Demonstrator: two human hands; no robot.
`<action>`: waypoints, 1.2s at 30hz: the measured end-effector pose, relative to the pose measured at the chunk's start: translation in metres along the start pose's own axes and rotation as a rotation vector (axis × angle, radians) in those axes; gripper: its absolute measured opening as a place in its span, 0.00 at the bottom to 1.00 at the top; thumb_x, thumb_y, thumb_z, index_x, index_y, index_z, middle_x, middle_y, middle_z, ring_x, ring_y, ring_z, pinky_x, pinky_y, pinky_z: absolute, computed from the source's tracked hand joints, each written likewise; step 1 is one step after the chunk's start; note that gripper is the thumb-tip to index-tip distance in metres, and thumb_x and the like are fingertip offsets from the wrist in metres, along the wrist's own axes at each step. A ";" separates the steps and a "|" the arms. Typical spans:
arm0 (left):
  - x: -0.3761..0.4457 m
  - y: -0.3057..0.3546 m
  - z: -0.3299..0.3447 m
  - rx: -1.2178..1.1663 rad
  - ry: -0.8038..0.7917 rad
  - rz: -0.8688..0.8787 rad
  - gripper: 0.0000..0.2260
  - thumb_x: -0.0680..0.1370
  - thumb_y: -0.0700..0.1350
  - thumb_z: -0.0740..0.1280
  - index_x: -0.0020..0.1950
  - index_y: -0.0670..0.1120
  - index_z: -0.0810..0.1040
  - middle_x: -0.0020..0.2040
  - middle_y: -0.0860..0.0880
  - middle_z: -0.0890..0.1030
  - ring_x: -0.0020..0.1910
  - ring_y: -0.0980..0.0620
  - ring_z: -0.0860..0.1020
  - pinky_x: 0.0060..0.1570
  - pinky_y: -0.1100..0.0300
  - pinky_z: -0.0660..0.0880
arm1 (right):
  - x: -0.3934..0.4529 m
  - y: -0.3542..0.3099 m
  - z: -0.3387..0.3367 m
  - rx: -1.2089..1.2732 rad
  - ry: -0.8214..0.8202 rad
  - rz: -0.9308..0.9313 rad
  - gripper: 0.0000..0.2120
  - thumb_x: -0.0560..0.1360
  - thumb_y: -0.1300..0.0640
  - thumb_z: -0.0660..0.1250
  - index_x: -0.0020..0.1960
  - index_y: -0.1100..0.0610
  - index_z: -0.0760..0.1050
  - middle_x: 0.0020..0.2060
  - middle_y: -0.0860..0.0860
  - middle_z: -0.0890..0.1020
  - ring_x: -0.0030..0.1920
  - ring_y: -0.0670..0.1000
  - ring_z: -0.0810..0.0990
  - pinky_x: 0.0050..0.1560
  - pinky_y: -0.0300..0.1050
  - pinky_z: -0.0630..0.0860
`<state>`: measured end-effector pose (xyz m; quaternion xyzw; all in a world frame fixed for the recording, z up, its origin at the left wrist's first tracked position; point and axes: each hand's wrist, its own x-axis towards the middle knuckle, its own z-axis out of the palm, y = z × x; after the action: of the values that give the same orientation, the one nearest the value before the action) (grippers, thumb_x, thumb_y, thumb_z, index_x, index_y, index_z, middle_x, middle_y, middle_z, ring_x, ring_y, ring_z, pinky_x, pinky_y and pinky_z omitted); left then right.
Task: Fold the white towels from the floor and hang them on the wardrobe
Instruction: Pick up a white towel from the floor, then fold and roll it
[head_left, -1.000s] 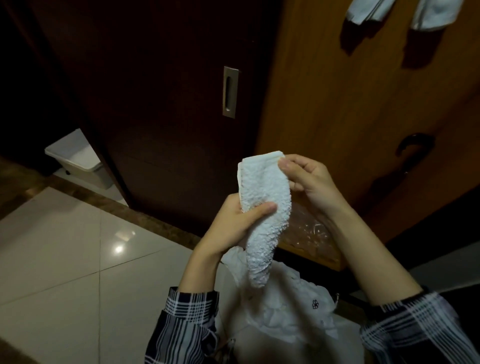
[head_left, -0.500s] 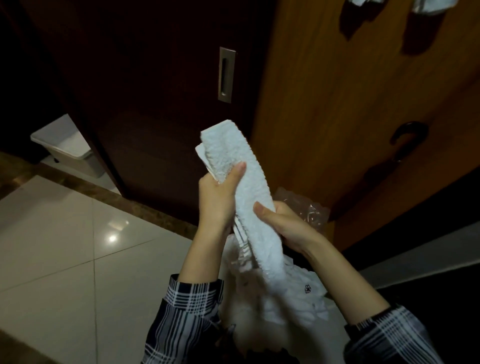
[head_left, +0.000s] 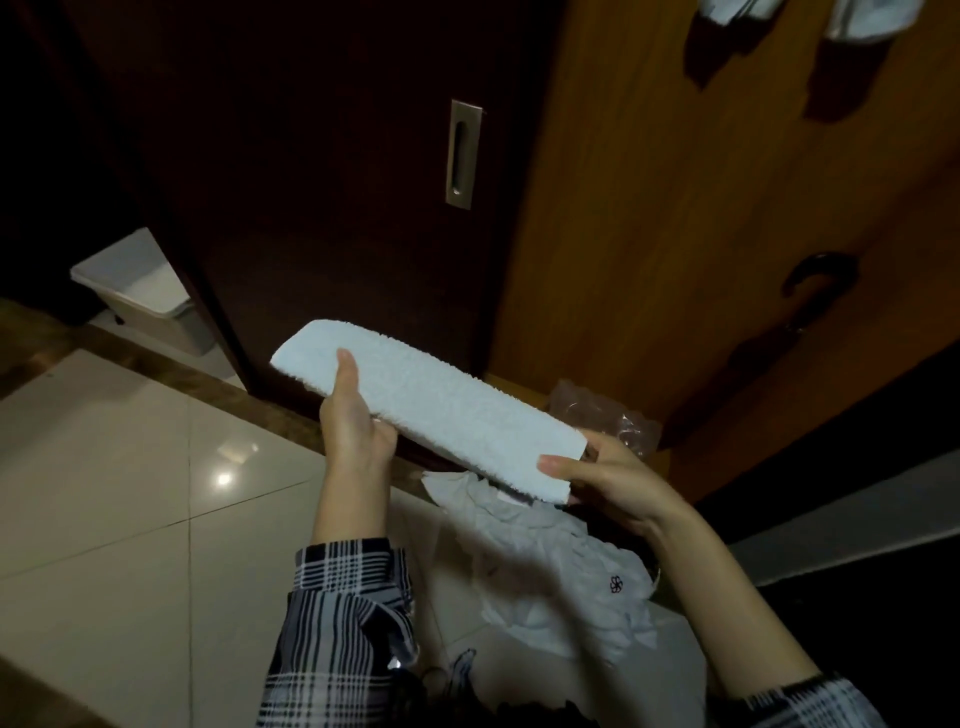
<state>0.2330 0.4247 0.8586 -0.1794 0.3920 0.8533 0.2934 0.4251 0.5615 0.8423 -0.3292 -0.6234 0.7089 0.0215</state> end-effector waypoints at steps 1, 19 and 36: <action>0.001 0.001 -0.002 0.000 -0.004 -0.009 0.08 0.79 0.48 0.65 0.54 0.45 0.71 0.52 0.45 0.79 0.57 0.45 0.78 0.62 0.44 0.73 | 0.000 -0.002 -0.003 -0.022 0.008 -0.013 0.25 0.61 0.55 0.77 0.55 0.59 0.77 0.43 0.54 0.83 0.41 0.52 0.80 0.33 0.40 0.75; -0.028 -0.017 0.037 0.432 -0.454 0.218 0.09 0.76 0.46 0.67 0.53 0.44 0.78 0.51 0.44 0.84 0.50 0.47 0.83 0.48 0.52 0.80 | 0.014 -0.030 0.014 -0.466 -0.176 -0.071 0.31 0.64 0.52 0.78 0.64 0.51 0.71 0.59 0.46 0.79 0.59 0.45 0.78 0.58 0.42 0.76; -0.015 0.007 0.100 0.598 -0.630 0.652 0.45 0.66 0.31 0.75 0.76 0.50 0.56 0.56 0.55 0.76 0.52 0.67 0.78 0.48 0.69 0.76 | -0.017 -0.104 -0.026 -0.798 0.465 -0.370 0.07 0.70 0.49 0.74 0.39 0.51 0.80 0.34 0.49 0.83 0.34 0.50 0.80 0.36 0.49 0.75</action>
<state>0.2326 0.4929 0.9335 0.3074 0.5460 0.7638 0.1549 0.4119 0.5997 0.9431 -0.3448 -0.8729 0.3071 0.1576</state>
